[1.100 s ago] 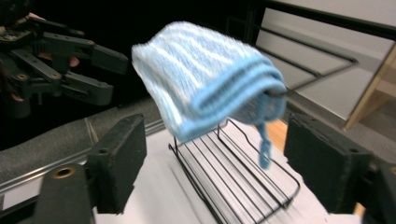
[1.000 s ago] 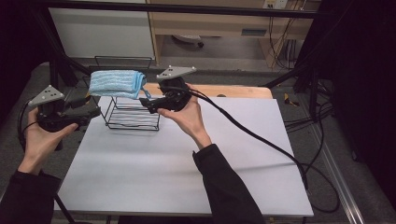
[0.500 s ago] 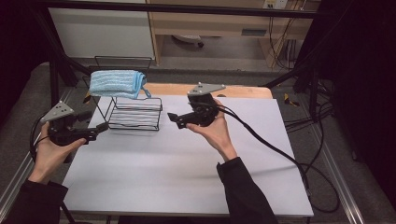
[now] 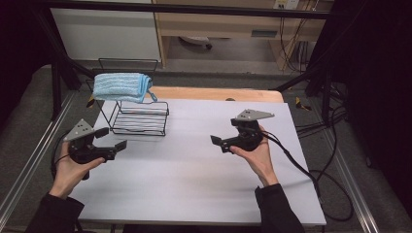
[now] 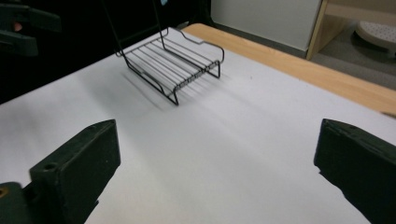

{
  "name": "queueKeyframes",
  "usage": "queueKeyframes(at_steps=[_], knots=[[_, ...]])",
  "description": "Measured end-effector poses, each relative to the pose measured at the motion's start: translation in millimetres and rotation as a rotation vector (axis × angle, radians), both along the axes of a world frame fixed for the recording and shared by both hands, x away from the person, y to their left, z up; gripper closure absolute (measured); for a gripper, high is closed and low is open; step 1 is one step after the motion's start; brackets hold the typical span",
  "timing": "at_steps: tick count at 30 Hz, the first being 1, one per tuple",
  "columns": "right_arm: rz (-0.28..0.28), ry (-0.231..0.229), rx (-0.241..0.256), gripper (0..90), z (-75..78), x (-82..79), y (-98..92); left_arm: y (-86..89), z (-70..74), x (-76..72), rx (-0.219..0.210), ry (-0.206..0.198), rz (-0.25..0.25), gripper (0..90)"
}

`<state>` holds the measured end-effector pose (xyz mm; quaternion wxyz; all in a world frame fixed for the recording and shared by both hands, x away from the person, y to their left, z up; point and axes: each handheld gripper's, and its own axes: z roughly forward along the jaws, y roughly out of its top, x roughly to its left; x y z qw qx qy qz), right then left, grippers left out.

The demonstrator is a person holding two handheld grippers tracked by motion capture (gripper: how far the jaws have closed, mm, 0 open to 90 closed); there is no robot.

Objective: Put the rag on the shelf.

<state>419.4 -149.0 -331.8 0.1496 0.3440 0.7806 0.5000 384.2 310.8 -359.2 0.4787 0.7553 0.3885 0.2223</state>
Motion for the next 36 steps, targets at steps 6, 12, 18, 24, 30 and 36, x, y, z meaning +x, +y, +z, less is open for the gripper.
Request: queueKeyframes(at_steps=[6, 12, 18, 24, 30, 36], knots=[[-0.012, 0.048, -0.014, 0.6, -28.6, -11.7, -31.4, -15.2, -22.2, -0.7, 0.02, 0.022, -0.031, 10.4], [-0.045, 0.095, -0.026, 0.6, -55.8, -23.3, -58.9, -29.3, -45.7, -3.3, 0.067, 0.055, -0.073, 10.4], [-0.053, 0.123, -0.04, 0.6, -78.9, -35.6, -82.8, -33.8, -62.1, -7.2, 0.09, 0.087, -0.092, 10.5], [-0.072, 0.147, -0.052, 0.6, -95.5, -46.9, -101.5, -33.0, -75.8, -10.8, 0.104, 0.106, -0.107, 10.6], [-0.083, 0.155, -0.053, 0.6, -109.7, -58.4, -116.1, -31.3, -85.9, -13.6, 0.111, 0.112, -0.107, 10.5], [-0.079, 0.141, -0.045, 0.6, -114.2, -64.9, -121.5, -30.0, -89.1, -16.4, 0.103, 0.112, -0.105, 10.5]])
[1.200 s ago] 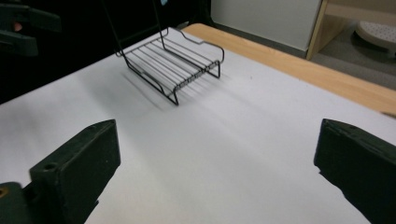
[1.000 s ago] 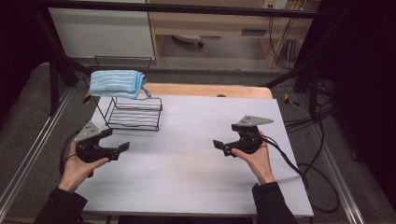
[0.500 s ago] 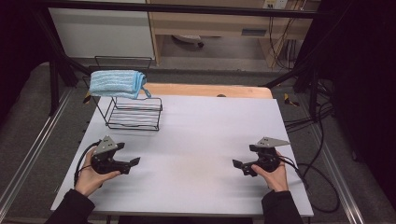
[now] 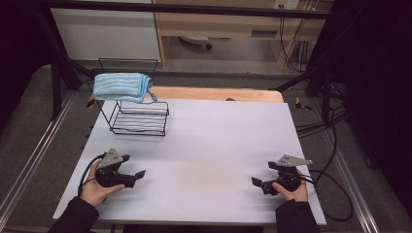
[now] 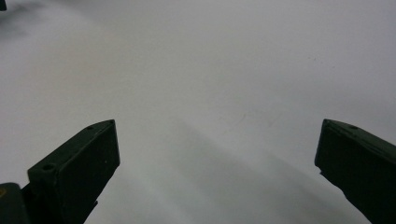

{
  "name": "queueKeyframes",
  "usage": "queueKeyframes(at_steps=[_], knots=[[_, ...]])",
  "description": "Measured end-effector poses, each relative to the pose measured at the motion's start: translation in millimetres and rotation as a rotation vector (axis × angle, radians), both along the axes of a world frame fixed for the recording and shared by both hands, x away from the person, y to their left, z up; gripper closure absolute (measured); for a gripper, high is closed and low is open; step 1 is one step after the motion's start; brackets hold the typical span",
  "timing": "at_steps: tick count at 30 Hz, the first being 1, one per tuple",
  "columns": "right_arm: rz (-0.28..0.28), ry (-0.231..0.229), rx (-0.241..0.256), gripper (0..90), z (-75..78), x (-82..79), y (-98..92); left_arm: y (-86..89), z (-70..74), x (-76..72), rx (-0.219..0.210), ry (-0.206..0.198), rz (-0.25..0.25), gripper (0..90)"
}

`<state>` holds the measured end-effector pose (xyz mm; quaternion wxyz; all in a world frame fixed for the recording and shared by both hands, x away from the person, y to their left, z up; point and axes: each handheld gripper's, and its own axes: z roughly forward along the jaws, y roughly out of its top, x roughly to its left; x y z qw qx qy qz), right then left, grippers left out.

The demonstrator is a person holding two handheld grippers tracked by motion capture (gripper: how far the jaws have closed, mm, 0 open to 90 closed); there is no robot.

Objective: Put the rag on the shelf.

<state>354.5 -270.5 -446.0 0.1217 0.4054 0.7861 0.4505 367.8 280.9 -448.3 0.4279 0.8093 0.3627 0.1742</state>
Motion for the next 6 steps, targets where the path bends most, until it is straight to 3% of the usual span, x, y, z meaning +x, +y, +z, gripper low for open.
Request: queueKeyframes(at_steps=[6], knots=[[-0.009, 0.007, -0.004, 0.6, 0.5, 0.2, -0.1, 0.0, -2.0, -0.8, 0.001, 0.007, -0.001, 10.5]])
